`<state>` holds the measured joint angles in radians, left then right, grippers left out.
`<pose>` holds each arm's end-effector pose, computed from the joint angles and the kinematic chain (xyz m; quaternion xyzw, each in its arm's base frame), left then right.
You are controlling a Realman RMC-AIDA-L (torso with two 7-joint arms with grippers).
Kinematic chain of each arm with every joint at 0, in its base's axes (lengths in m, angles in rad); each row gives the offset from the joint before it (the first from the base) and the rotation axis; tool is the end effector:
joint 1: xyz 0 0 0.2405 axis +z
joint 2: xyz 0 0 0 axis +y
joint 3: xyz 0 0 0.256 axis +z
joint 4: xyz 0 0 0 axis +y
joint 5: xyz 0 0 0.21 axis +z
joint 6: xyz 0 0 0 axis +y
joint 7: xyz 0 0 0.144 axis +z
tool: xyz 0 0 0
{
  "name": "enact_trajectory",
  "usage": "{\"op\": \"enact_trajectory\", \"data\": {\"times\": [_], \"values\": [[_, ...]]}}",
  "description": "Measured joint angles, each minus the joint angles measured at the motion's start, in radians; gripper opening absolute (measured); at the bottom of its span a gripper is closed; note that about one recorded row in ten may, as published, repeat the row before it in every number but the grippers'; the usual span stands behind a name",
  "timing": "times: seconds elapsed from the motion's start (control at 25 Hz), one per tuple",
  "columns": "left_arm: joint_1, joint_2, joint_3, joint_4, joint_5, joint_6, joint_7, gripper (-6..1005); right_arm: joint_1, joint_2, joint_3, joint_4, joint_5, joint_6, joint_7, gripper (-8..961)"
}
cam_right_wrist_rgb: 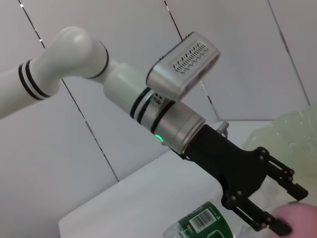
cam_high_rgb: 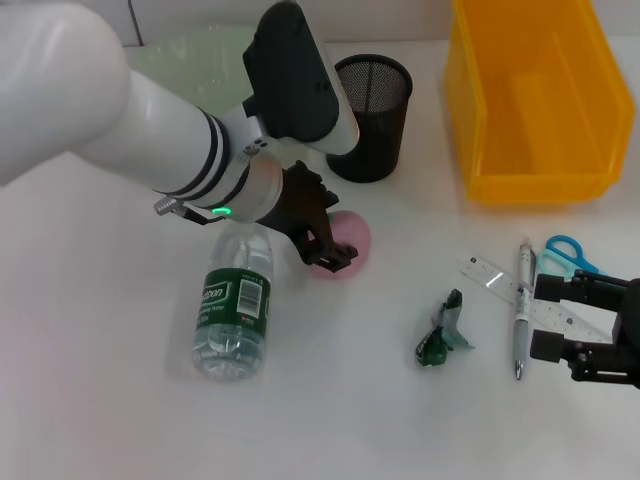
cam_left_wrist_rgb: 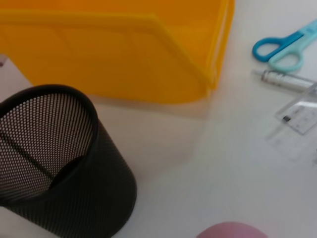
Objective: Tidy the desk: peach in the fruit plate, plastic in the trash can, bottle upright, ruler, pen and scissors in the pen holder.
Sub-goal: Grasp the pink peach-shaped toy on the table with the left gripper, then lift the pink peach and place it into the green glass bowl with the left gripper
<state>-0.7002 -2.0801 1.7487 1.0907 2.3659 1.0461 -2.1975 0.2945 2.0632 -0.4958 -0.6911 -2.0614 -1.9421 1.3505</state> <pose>-0.1421 0.3687 -0.0936 -0.9797 -0.0541 0.1223 0.1496 0.3101 0.2286 0.0335 -0.9057 0.2698 0.3179 0.0766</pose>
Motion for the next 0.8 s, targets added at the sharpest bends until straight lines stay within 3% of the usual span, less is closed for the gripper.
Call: {"op": "enact_trajectory", "data": {"times": [0.24,0.56,0.8], "values": [[0.013,0.000,0.070,0.002,0.028,-0.054,-0.019,688,0.001,0.000,0.000,0.003,0.000,0.000,-0.001,827],[0.021,0.000,0.076,0.015,0.023,-0.061,-0.020,283,0.001,0.000,-0.006,0.009,0.000,0.006,-0.001,827],[0.050,0.000,0.070,0.075,0.019,-0.038,-0.023,253,0.001,0.000,-0.003,0.010,0.000,0.006,-0.002,828]]}}
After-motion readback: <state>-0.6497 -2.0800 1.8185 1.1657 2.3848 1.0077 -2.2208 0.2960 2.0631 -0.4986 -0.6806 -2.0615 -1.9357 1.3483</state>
